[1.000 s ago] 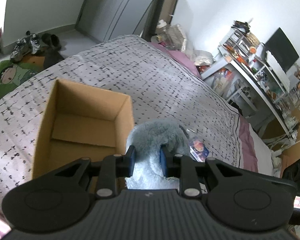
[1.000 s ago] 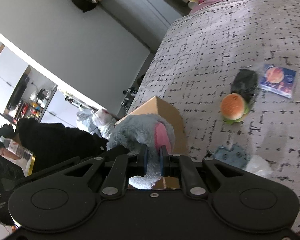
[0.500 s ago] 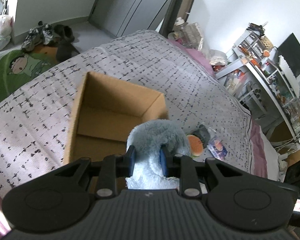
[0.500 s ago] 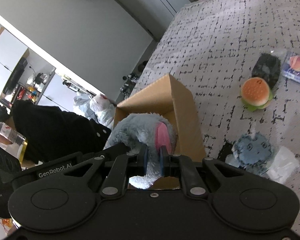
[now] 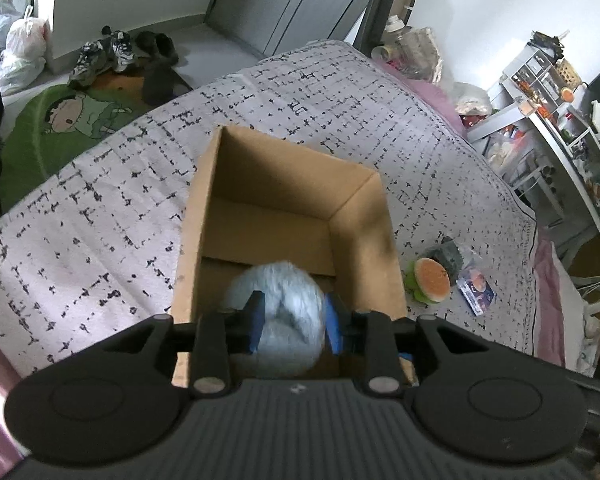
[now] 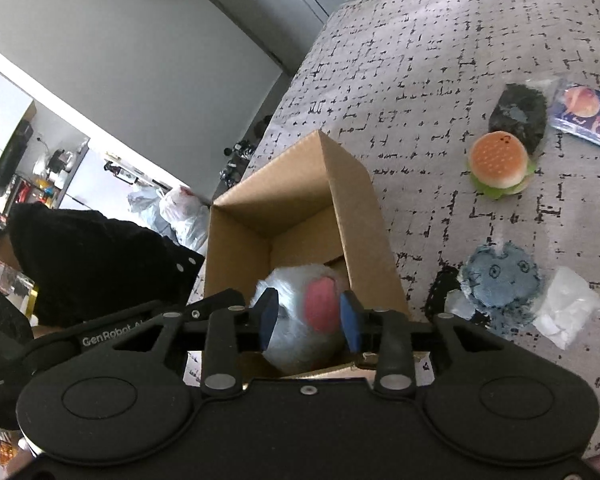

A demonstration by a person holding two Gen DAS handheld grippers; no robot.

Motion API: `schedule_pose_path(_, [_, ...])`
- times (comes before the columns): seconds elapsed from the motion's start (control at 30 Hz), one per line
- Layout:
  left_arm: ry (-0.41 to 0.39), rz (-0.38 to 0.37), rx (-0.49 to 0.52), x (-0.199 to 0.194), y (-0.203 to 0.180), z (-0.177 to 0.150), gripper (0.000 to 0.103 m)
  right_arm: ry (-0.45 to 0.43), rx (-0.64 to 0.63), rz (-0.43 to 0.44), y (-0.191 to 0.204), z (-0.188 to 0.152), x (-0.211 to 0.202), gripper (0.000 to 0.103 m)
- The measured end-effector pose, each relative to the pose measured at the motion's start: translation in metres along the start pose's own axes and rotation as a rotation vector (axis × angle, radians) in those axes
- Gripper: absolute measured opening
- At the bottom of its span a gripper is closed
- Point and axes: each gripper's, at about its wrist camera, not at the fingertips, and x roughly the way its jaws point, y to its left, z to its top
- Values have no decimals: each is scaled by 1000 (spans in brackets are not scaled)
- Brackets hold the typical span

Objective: Organize soft objects
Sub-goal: 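Open both grippers to drop the plush into the box, then close the right gripper on the white plastic bag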

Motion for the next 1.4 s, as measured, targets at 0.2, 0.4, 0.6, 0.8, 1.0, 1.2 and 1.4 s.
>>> schedule_pose_path(0.2, [-15, -5, -14, -9, -12, 5, 50, -41, 25, -32, -10, 5, -29, 52])
schedule_pose_path(0.4, [-27, -6, -2, -18, -35, 4, 60, -68, 34, -85, -26, 8, -54, 61])
schedule_pose_path(0.6, [-28, -17, 35, -24, -63, -5, 61, -81, 53, -118, -45, 10, -81, 69])
schedule_pose_path(0.8, [-19, -41, 69, -25, -95, -16, 61, -99, 93, -144, -69, 10, -107, 75])
schedule_pose_path(1.0, [-9, -58, 98, -25, -123, -27, 61, -122, 168, -170, -97, 6, -125, 76])
schedule_pose_path(1.2, [18, -59, 118, -17, -147, -38, 61, -126, 205, -166, -114, 4, -131, 76])
schedule_pose_path(1.4, [25, -43, 95, -11, -160, -47, 61, -116, 262, -135, -128, 1, -133, 76])
